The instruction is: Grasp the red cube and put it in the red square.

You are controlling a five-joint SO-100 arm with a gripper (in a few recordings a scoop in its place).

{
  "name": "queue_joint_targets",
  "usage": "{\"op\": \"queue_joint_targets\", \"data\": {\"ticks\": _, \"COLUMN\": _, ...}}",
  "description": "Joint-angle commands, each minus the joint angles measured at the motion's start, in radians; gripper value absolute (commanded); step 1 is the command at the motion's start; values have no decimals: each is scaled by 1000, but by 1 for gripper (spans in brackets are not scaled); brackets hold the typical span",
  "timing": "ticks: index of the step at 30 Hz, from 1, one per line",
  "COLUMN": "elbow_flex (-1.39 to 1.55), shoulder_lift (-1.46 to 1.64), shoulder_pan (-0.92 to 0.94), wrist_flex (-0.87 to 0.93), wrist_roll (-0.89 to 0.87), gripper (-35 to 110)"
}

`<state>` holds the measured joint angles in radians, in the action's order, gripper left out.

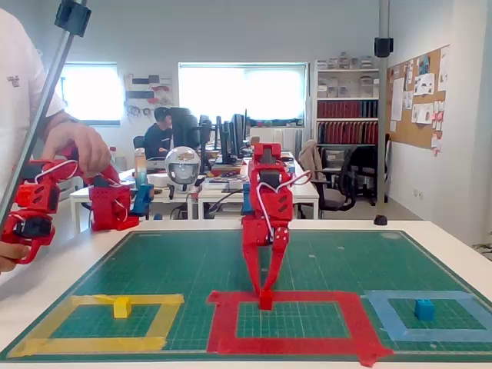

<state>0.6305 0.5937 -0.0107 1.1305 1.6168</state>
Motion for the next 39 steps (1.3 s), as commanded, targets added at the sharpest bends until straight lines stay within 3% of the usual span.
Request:
{"op": "queue_joint_targets", "data": {"ticks": 1, "elbow_flex": -78, "shoulder_lift": 12, "shoulder_pan": 20, "wrist_flex": 0, "wrist_roll": 11, "gripper": -1}}
{"op": "queue_joint_targets", "data": {"ticks": 12, "elbow_flex": -75, "shoulder_lift": -43, "shoulder_pan": 14, "wrist_flex": -204, "wrist_roll": 11, "gripper": -1}}
{"op": "queue_joint_targets", "data": {"ticks": 39, "elbow_flex": -40, "shoulder_lift": 2, "shoulder_pan": 14, "wrist_flex": -261, "wrist_roll": 12, "gripper": -1}}
